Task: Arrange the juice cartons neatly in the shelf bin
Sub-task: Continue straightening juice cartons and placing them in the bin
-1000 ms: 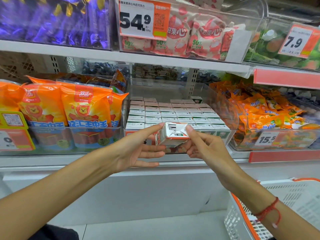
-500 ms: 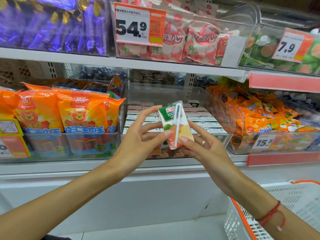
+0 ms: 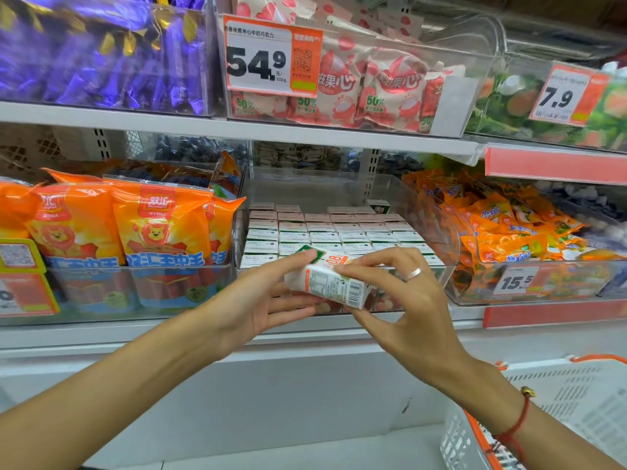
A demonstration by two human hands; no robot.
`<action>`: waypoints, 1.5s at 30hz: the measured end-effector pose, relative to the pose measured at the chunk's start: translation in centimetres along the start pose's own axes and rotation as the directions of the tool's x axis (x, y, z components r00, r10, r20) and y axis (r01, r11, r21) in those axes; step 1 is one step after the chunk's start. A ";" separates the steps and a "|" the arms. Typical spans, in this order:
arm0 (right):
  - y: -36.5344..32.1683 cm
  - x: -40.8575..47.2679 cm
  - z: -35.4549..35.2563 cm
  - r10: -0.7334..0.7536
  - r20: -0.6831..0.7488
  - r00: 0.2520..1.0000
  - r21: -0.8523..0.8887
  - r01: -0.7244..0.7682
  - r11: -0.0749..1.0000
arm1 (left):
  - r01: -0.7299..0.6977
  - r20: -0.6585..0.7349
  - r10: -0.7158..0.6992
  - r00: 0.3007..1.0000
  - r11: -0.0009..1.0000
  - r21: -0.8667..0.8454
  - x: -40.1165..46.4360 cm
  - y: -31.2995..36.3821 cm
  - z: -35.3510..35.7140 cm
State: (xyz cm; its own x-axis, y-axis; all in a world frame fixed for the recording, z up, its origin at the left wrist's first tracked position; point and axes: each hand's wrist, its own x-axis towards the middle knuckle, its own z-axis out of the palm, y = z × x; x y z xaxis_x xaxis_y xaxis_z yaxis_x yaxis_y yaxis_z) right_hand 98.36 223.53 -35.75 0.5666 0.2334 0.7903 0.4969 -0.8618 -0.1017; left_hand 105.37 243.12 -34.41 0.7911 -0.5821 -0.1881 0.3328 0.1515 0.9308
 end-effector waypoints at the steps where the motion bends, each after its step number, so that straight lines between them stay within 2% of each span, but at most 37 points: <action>1: 0.1 0.0 0.0 -0.003 0.027 1.000 0.023 0.003 1.000 | -0.010 -0.018 0.010 1.000 1.000 -0.011 0.0 -0.2 0.0; 3: 0.1 0.1 0.0 0.104 0.130 0.986 0.135 -0.121 0.983 | -0.029 -0.054 0.027 0.998 0.999 -0.041 0.3 -0.5 -0.2; 4: 0.0 0.2 -0.1 0.214 0.221 0.952 0.234 -0.264 0.936 | -0.044 -0.058 0.041 0.998 0.998 -0.047 0.4 -0.5 -0.2; 5: -0.1 0.3 -0.2 0.337 0.326 0.883 0.342 -0.442 0.829 | -0.064 -0.053 0.061 0.997 0.997 -0.045 0.5 -0.5 -0.2; 7: -0.2 0.5 -0.2 0.512 0.501 0.698 0.508 -0.716 0.479 | -0.124 -0.038 0.123 0.992 0.992 -0.022 0.5 -0.5 -0.1; 8: 0.0 0.6 -0.1 0.548 0.537 0.641 0.561 -0.757 0.335 | -0.156 -0.034 0.156 0.987 0.988 0.004 0.5 -0.6 0.1; 9: 0.3 0.7 0.1 0.573 0.536 0.620 0.600 -0.757 0.258 | -0.185 -0.035 0.187 0.982 0.982 0.037 0.5 -0.7 0.1; 10: 0.5 0.7 0.2 0.589 0.512 0.625 0.634 -0.738 0.232 | -0.209 -0.034 0.213 0.977 0.975 0.078 0.6 -0.9 0.2; 15: 0.5 1.1 -0.1 0.634 0.382 0.672 0.693 -0.662 0.284 | -0.316 -0.065 0.346 0.936 0.907 0.277 0.3 -1.3 1.1; 18: 0.9 1.5 -0.2 0.641 0.331 0.693 0.699 -0.636 0.327 | -0.398 -0.105 0.451 0.886 0.859 0.322 0.5 -1.2 2.1; 22: 3.2 2.5 -0.8 0.642 0.285 0.712 0.655 -0.633 0.413 | -0.420 -0.116 0.494 0.862 0.823 0.382 2.4 -0.1 3.2; 24: 5.3 3.0 -1.2 0.617 0.259 0.743 0.574 -0.632 0.521 | -0.439 -0.111 0.524 0.844 0.795 0.419 4.0 0.7 3.6; 25: 6.6 3.1 -1.5 0.596 0.216 0.773 0.499 -0.612 0.613 | -0.452 -0.105 0.545 0.832 0.775 0.441 5.0 1.0 3.9; 27: 9.5 2.8 -1.8 0.531 0.084 0.843 0.224 -0.535 0.815 | -0.471 -0.113 0.584 0.804 0.741 0.478 7.5 1.9 4.4; 28: 10.9 2.6 -2.0 0.490 0.021 0.871 0.048 -0.491 0.870 | -0.478 -0.130 0.599 0.790 0.734 0.482 8.9 2.3 4.7; 30: 13.6 2.1 -2.0 0.429 -0.050 0.902 -0.224 -0.428 0.875 | -0.482 -0.171 0.617 0.768 0.733 0.480 12.1 3.1 5.1; 32: 15.7 1.6 -1.7 0.430 -0.064 0.900 -0.323 -0.427 0.845 | -0.463 -0.211 0.621 0.755 0.733 0.499 15.2 3.6 5.5; 35: 17.5 1.0 -1.0 0.509 -0.054 0.859 -0.247 -0.505 0.827 | -0.407 -0.235 0.610 0.756 0.720 0.562 19.5 3.8 6.3; 37: 18.1 0.5 -0.4 0.555 -0.059 0.830 -0.161 -0.557 0.815 | -0.405 -0.202 0.621 0.758 0.690 0.600 21.8 3.7 6.7; 40: 18.5 0.1 0.2 0.567 -0.108 0.817 -0.115 -0.577 0.809 | -0.389 -0.138 0.636 0.759 0.614 0.687 24.3 3.4 6.9; 43: 18.7 -0.1 0.5 0.571 -0.147 0.808 -0.105 -0.587 0.803 | -0.352 -0.068 0.604 0.794 0.548 0.759 26.0 3.1 6.8; 45: 18.7 -0.2 0.6 0.562 -0.157 0.812 -0.102 -0.580 0.808 | -0.355 0.012 0.590 0.808 0.470 0.808 26.8 3.3 6.8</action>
State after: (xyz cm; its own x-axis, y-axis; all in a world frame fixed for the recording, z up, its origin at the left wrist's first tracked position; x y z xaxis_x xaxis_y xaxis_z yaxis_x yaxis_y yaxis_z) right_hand 107.93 207.62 -38.17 0.6363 -0.3659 0.6792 0.0060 -0.8780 -0.4787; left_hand 124.19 222.59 -34.20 0.8288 -0.3905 0.4007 -0.5395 -0.3681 0.7573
